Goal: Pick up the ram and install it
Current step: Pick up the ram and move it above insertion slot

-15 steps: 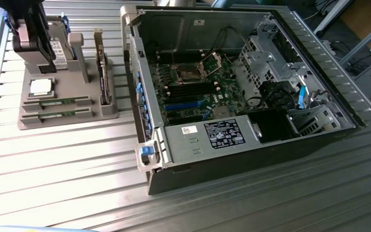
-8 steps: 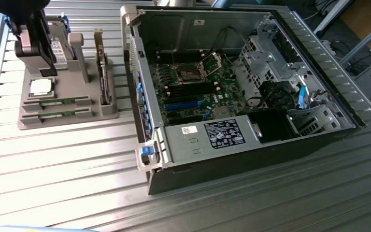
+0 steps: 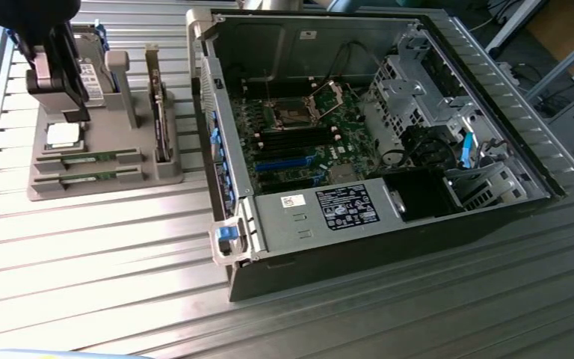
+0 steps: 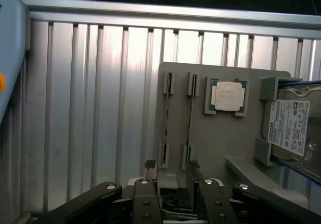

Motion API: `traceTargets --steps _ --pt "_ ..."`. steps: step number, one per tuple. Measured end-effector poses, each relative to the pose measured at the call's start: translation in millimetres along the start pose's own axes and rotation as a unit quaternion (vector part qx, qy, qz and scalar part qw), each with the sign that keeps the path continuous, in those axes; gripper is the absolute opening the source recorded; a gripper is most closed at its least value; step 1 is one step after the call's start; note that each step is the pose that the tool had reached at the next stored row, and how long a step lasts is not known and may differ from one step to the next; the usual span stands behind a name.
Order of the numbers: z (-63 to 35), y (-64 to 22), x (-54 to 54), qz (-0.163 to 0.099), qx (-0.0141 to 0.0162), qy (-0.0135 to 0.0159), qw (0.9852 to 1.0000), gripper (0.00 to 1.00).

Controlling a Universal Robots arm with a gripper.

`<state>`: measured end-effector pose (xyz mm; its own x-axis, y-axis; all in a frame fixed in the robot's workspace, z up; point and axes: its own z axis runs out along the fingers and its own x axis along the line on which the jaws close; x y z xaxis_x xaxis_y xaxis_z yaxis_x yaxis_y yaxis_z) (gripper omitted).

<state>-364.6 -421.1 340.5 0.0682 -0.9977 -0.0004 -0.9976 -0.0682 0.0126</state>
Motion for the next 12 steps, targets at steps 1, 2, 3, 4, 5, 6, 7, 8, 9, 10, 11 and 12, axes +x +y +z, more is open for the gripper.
traceTargets --steps 1,2,3,4,5,6,7,8,9,10,11,12 --pt "1.1 0.0 0.0 0.0 0.0 0.0 1.0 0.36" --pt "2.0 0.1 0.0 0.0 0.0 0.0 1.0 0.36" --pt "2.7 0.1 0.0 0.0 0.0 0.0 1.0 0.36" --pt "3.5 0.2 0.1 0.0 0.0001 0.0 1.0 0.36" --pt "4.0 0.2 0.0 0.0 0.0 0.0 1.0 0.36" --pt "4.7 0.2 0.0 0.0 0.0 0.0 1.0 0.36" --pt "5.5 0.2 0.1 0.0 0.0 0.0 1.0 0.36" --pt "6.1 0.2 0.0 0.0 0.0 0.0 1.0 0.36" --pt "6.5 0.2 0.0 0.0 0.0 0.0 1.0 0.36" --pt "6.8 0.2 0.1 0.0 -0.0001 0.0 1.0 0.36" --pt "7.6 0.3 0.1 0.0 0.0 0.0 1.0 0.36" --pt "9.2 0.4 0.1 0.0 0.0 0.0 1.0 0.36"
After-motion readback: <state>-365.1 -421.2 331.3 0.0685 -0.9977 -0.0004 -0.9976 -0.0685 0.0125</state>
